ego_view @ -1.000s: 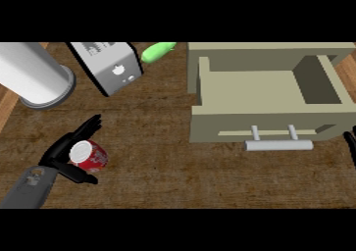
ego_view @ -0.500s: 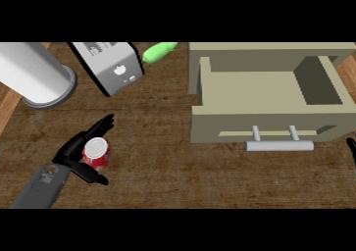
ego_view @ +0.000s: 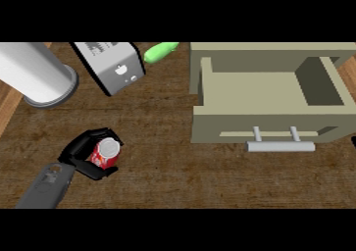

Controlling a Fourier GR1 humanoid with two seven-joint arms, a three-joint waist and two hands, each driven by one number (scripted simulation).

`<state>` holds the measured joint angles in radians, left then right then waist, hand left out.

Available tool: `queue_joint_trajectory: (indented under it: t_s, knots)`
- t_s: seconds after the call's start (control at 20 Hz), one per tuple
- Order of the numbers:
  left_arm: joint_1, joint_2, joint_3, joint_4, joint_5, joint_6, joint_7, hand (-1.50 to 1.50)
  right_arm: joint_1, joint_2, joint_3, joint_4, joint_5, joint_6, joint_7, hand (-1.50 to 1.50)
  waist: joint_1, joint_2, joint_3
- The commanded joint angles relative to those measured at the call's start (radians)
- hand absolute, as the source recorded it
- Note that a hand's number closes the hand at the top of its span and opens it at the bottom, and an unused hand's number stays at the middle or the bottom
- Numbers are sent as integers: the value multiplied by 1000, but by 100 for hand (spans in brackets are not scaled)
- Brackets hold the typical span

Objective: Pick up the can, place it into the drawer and close the drawer

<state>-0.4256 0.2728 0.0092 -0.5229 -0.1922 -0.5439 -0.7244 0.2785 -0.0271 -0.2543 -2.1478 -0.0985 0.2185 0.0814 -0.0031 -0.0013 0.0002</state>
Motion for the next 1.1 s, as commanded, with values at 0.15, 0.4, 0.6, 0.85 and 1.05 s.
queue_joint_trajectory:
  t_s: [0.15,0.4,0.6,0.85,1.05]
  knots:
    - [31,-42,-15,-152,76,-142,31,150,12,25,59,-10,42,-48,-10,-150,11,-5,1]
    - [54,-93,243,-121,241,278,148,150,1,-3,-24,-7,-5,-19,10,-150,29,-5,1]
    - [31,-167,276,-239,271,457,207,150,42,11,-3,-20,-11,10,-11,-150,12,-5,1]
    - [81,-210,188,-573,278,504,455,150,54,24,13,-50,3,-9,0,-150,12,-5,1]
    - [118,-251,100,-752,219,575,545,150,43,-13,-48,-56,-56,12,17,-150,7,-4,1]
